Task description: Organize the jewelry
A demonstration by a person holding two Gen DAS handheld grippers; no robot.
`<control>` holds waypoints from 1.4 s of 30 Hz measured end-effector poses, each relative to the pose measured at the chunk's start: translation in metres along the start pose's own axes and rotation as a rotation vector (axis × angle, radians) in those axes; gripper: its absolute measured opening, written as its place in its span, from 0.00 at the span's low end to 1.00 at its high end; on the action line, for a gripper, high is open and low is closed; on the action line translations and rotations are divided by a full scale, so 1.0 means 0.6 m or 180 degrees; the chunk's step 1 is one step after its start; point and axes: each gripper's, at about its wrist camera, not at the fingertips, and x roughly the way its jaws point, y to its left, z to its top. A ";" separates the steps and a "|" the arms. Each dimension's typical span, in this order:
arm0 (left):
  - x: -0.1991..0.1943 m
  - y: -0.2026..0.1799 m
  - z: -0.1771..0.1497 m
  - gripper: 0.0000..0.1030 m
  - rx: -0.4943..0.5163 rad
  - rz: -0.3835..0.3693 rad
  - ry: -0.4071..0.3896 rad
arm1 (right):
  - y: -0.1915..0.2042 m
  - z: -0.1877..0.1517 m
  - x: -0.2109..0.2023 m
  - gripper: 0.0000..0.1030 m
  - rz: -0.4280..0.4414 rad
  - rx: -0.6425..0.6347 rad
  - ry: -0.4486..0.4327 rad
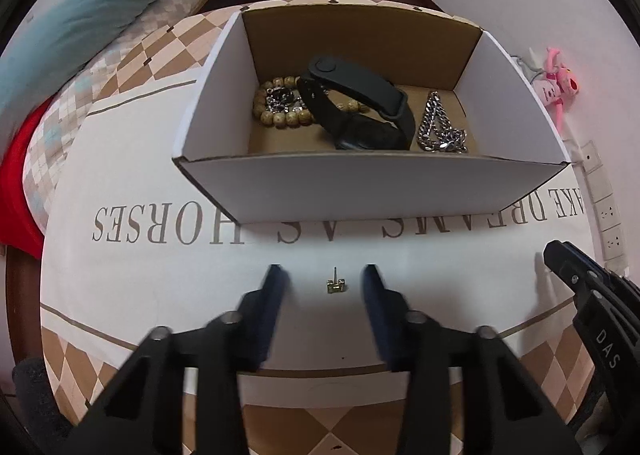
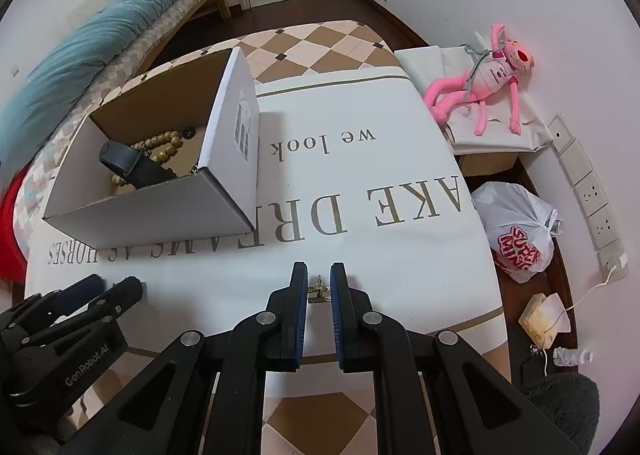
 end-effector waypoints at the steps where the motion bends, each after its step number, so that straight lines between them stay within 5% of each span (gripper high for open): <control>1: 0.000 0.000 0.002 0.18 0.0018 -0.0009 -0.0008 | 0.001 0.001 0.000 0.12 0.0003 0.0007 -0.0002; 4: 0.000 -0.002 0.001 0.06 0.0043 -0.0062 -0.0024 | 0.002 0.002 -0.001 0.12 0.0009 0.0019 -0.0007; 11: -0.010 -0.003 -0.001 0.06 0.0094 -0.0182 -0.0050 | 0.007 0.001 -0.018 0.12 0.0073 0.0044 -0.0045; 17: -0.090 0.004 0.015 0.06 0.0064 -0.0464 -0.0196 | 0.014 0.017 -0.073 0.12 0.0292 0.0081 -0.0184; 26: -0.133 0.054 0.157 0.06 -0.0042 -0.0715 -0.0207 | 0.052 0.149 -0.122 0.12 0.0859 -0.0025 -0.0212; 34: -0.081 0.078 0.254 0.08 -0.0076 -0.0648 0.0127 | 0.093 0.245 -0.031 0.12 0.0776 -0.0229 0.0271; 36: -0.073 0.078 0.269 0.17 -0.0081 -0.0607 0.0200 | 0.100 0.255 -0.010 0.13 0.0734 -0.0294 0.0442; 38: -0.073 0.075 0.276 0.36 -0.0066 -0.0537 0.0193 | 0.103 0.261 0.001 0.14 0.0698 -0.0331 0.0550; 40: -0.083 0.077 0.277 0.62 -0.0057 -0.0453 0.0073 | 0.103 0.263 -0.002 0.28 0.0631 -0.0355 0.0518; 42: -0.091 0.082 0.273 0.63 -0.0077 -0.0432 0.0010 | 0.100 0.265 -0.011 0.44 0.0603 -0.0362 0.0450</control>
